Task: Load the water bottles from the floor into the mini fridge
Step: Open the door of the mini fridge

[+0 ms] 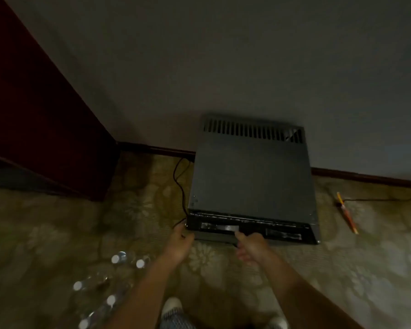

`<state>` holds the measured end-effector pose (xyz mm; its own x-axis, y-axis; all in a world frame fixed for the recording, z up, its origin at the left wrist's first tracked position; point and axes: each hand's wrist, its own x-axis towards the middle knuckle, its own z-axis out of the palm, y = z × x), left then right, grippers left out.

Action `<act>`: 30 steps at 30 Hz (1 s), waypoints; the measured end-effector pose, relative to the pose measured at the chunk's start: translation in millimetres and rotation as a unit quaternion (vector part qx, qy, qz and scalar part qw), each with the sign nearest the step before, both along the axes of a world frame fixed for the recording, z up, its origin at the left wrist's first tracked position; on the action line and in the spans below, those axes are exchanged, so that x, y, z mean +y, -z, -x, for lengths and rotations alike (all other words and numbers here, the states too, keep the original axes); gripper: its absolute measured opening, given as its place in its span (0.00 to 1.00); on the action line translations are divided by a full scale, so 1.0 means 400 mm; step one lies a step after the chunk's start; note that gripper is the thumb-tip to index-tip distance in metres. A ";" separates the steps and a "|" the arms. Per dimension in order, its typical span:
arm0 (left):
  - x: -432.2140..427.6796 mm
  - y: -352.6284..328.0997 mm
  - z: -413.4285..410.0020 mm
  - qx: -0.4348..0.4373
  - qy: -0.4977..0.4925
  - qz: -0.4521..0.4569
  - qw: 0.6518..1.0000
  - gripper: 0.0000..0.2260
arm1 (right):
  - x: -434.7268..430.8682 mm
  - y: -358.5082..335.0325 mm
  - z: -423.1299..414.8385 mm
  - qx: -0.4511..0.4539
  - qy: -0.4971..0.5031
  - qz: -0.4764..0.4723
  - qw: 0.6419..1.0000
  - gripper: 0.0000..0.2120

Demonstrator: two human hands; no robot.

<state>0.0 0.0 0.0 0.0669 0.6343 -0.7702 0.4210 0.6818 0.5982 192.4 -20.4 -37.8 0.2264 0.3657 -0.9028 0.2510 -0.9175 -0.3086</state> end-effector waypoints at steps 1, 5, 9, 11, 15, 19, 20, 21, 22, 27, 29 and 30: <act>0.007 0.013 -0.002 -0.005 0.001 -0.011 1.000 0.21 | 0.002 0.027 0.011 0.009 0.036 0.013 0.999 0.24; 0.044 0.086 -0.004 0.004 0.025 -0.017 1.000 0.22 | 0.009 0.107 0.041 0.038 0.141 0.026 0.989 0.25; 0.052 0.171 -0.009 0.003 0.051 -0.016 0.999 0.26 | 0.021 0.157 0.047 0.024 0.203 0.016 0.979 0.26; 0.051 0.188 -0.004 -0.003 0.057 -0.005 0.998 0.31 | 0.017 0.177 0.052 0.024 0.222 0.009 0.975 0.25; 0.052 0.211 0.012 -0.011 0.101 -0.039 0.994 0.29 | 0.004 0.203 0.079 0.020 0.251 -0.009 0.968 0.22; 0.057 0.235 0.025 0.022 0.135 -0.066 0.988 0.24 | -0.001 0.217 0.101 0.004 0.289 -0.042 0.956 0.19; 0.054 0.237 0.025 0.027 0.140 -0.074 0.987 0.24 | -0.004 0.215 0.104 0.000 0.296 -0.050 0.954 0.18; 0.052 0.237 0.024 0.028 0.140 -0.074 0.987 0.24 | -0.006 0.215 0.107 -0.004 0.300 -0.057 0.952 0.17; 0.051 0.235 0.023 0.024 0.136 -0.072 0.988 0.24 | -0.007 0.210 0.110 -0.009 0.302 -0.064 0.951 0.16; 0.059 0.213 0.020 0.028 0.144 -0.046 0.988 0.21 | -0.016 0.189 0.120 -0.038 0.287 -0.083 0.954 0.15; 0.033 0.210 0.028 0.054 0.162 -0.029 0.985 0.21 | -0.044 0.189 0.124 -0.038 0.270 -0.089 0.958 0.14; 0.012 0.206 0.033 0.064 0.169 -0.017 0.983 0.21 | -0.064 0.188 0.124 -0.032 0.265 -0.088 0.960 0.14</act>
<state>-13.3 4.9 -82.4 0.1825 0.6185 -0.7643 0.6932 0.4703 0.5462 142.6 -46.0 -113.2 0.4754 0.3305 -0.8153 -0.2121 -0.8564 -0.4708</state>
